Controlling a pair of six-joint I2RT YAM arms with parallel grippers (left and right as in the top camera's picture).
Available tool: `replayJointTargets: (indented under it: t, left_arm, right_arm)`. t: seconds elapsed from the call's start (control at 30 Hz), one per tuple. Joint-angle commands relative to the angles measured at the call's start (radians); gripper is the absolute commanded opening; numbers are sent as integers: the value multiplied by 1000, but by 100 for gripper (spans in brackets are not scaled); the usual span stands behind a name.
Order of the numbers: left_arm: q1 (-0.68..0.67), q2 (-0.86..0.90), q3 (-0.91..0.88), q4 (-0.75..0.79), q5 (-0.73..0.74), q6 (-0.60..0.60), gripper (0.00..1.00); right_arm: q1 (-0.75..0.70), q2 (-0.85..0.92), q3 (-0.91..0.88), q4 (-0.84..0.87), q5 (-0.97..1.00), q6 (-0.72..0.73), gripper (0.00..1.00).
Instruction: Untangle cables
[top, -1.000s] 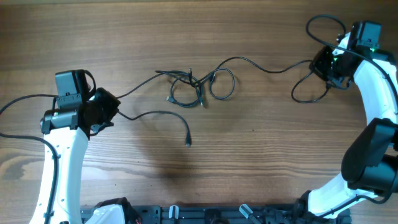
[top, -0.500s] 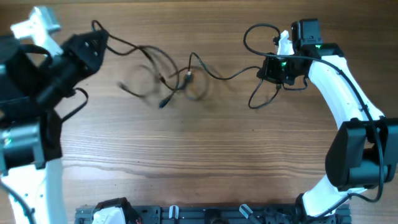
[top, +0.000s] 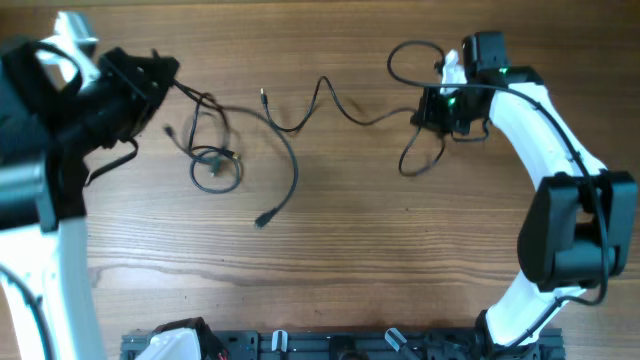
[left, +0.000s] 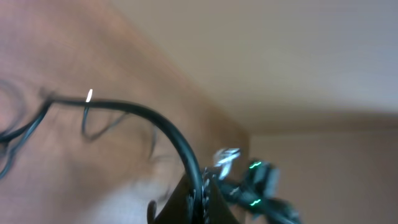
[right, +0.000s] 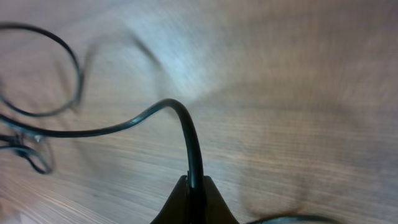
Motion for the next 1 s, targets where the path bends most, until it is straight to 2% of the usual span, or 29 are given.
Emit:
replayJointTargets:
  t: [0.0, 0.07, 0.27, 0.37, 0.47, 0.53, 0.6, 0.7, 0.97]
  left_arm:
    - [-82, 92, 2, -84, 11, 119, 4]
    - [-155, 150, 2, -113, 3, 147, 4]
    - [-369, 315, 1, -116, -114, 146, 4]
    - [-476, 388, 1, -98, -190, 139, 4]
    - [-579, 442, 1, -32, -191, 138, 4]
    - [-642, 466, 1, 5, -198, 138, 4]
    - [-692, 488, 1, 13, -243, 90, 4]
    - [-744, 516, 1, 14, -264, 79, 4]
    - [-790, 541, 1, 58, -273, 79, 4]
  right_arm:
    - [-32, -129, 146, 12, -11, 38, 4]
    - [-107, -155, 263, 27, 29, 90, 4]
    - [-395, -162, 553, 24, 64, 108, 4]
    - [-483, -142, 541, -2, 156, 103, 5]
    - [-492, -40, 533, -26, 440, 105, 4]
    - [-499, 47, 533, -28, 559, 114, 4]
    - [-526, 111, 533, -36, 561, 214, 4]
    - [-568, 136, 533, -12, 561, 291, 4]
    - [-656, -23, 535, 119, 574, 314, 4]
